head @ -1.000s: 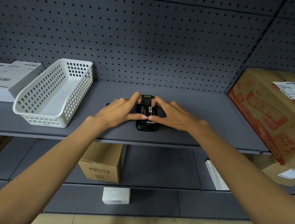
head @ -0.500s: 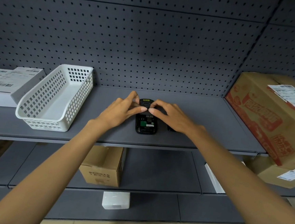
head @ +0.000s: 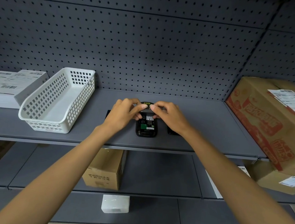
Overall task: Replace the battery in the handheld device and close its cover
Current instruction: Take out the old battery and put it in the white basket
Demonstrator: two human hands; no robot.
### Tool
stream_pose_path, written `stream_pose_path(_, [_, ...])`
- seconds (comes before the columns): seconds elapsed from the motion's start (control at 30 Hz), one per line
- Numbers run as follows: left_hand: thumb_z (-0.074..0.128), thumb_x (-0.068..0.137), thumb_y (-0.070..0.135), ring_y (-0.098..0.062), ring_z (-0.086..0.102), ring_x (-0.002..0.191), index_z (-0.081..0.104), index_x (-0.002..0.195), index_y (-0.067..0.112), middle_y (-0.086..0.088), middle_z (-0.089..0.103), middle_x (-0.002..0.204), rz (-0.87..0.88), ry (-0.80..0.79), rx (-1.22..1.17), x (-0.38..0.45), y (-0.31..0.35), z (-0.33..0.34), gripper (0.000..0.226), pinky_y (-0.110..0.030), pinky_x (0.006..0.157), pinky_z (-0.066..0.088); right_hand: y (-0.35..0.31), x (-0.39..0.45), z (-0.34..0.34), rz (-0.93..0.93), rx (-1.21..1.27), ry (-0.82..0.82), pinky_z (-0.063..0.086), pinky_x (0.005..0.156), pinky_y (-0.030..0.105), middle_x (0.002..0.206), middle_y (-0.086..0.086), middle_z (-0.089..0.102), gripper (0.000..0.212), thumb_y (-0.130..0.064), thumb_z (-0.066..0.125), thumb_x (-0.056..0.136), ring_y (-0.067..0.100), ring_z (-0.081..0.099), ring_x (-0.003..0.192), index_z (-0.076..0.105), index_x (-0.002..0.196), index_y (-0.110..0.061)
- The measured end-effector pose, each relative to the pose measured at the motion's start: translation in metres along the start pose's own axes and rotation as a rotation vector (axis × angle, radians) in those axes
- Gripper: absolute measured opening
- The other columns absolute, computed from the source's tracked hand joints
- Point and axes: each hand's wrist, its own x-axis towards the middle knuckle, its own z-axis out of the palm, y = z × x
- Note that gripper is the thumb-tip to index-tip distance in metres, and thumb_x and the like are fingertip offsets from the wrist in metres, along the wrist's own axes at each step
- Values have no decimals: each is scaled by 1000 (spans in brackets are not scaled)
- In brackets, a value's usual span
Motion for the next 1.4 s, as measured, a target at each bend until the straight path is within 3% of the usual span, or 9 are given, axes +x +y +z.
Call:
stream_pose_path(0.27, [58,95,39,-7,74,69,67,89,13,-5,75,73,23,56,-18,-2,9,-18,28,-27,78,61,-18,11,-5,-54,30,23,57,88,41,87,-1,73,29,-39,56,97,11,73,80,70,93,-14])
stream_pose_path(0.47, [57,95,38,-8,74,66,64,83,20,-3,75,71,68,133,12,5,12,-47,23,-29,74,61,-44,31,-2,-114,3,48,58,87,40,88,-1,73,31,-44,55,96,7,73,79,70,92,-17])
stream_pose_path(0.6, [54,98,33,-12,74,67,64,88,5,-8,75,72,52,184,3,6,9,-71,32,-31,75,61,-66,46,5,-145,-19,60,57,88,36,87,-1,73,32,-47,55,95,3,72,77,70,90,-19])
stream_pose_path(0.9, [51,98,40,-12,74,70,63,88,5,-6,75,72,38,275,67,3,-14,-143,38,-40,81,59,-125,84,43,-221,-22,68,55,86,31,86,-4,73,29,-43,56,96,9,71,83,71,92,-19])
stream_pose_path(1.1, [54,96,44,2,71,68,63,84,14,0,76,73,14,325,144,-11,-29,-193,34,-20,78,56,-165,113,80,-245,23,66,53,81,22,84,-9,72,25,-37,59,96,8,70,85,72,93,-15])
stream_pose_path(1.27, [61,90,50,-6,72,73,63,85,17,3,76,75,0,291,189,-22,-55,-225,33,-34,81,57,-182,132,114,-235,9,35,56,85,36,90,-4,74,27,-34,53,99,12,70,84,73,92,-17])
stream_pose_path(1.33, [66,85,51,-8,72,78,62,90,17,3,77,80,-5,261,225,-26,-65,-233,34,-34,84,55,-186,138,125,-237,-13,22,57,82,33,91,-4,73,21,-27,56,97,4,67,74,73,93,-14])
stream_pose_path(1.4, [71,81,48,-8,72,82,59,94,17,3,78,84,-3,225,238,-30,-76,-239,35,-34,87,54,-189,142,134,-229,-38,9,54,74,21,95,-2,73,14,-21,61,94,-5,60,64,73,97,-13])
